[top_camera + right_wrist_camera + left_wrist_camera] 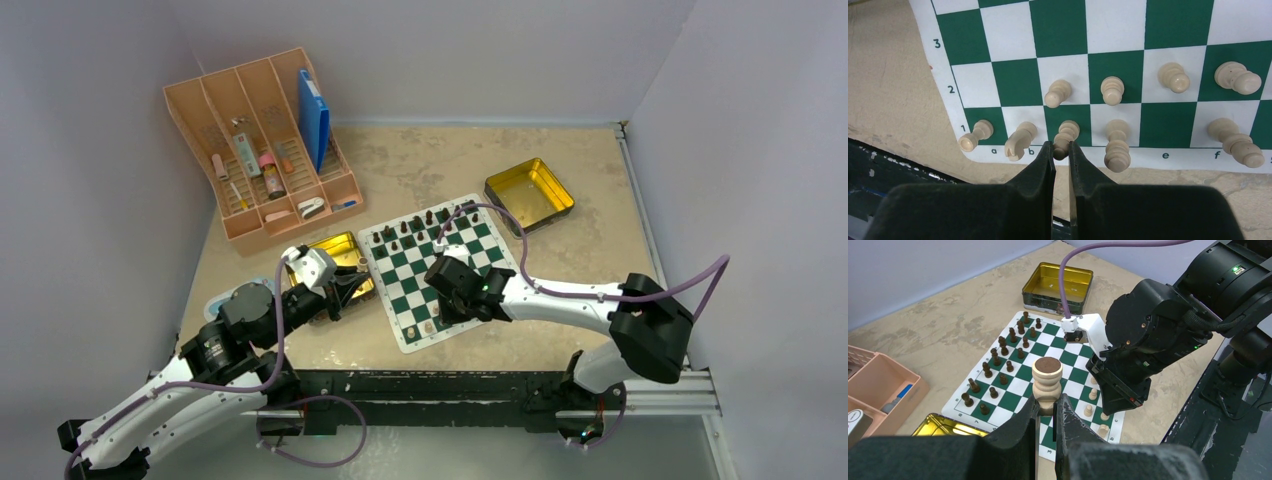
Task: Set up the chess pieces on the board
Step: Place the chess piece on the chessboard.
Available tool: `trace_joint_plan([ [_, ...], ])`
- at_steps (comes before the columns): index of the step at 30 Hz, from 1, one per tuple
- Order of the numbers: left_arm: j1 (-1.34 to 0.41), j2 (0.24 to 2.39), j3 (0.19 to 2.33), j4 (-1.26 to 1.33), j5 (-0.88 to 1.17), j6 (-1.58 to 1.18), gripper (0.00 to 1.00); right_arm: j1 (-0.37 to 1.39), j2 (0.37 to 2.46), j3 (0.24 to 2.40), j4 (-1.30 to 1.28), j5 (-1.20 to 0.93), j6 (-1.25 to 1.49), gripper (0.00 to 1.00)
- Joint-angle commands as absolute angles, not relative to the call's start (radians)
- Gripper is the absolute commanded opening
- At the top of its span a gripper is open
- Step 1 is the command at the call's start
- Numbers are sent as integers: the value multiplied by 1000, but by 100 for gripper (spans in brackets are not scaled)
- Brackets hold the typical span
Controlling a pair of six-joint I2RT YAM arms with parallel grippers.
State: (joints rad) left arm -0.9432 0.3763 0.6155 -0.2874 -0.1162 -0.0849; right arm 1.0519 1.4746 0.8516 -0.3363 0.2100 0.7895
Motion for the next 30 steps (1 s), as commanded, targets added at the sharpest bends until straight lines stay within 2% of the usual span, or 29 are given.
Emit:
trace_joint_plan([
  [1,-945,375,650,-262,-117,-74,0,1052,1471,844,-319,219,801,13],
  [10,-945,382,643,-251,-111,-93,0,1054,1427,867,-355,209,812,26],
  [23,-945,483,717,-349,-160,-318,0,1053,1301,970,-437,236,787,32],
  [30,-945,568,728,-339,-8,-475,0,1054,1177,979,-213,223,665,35],
])
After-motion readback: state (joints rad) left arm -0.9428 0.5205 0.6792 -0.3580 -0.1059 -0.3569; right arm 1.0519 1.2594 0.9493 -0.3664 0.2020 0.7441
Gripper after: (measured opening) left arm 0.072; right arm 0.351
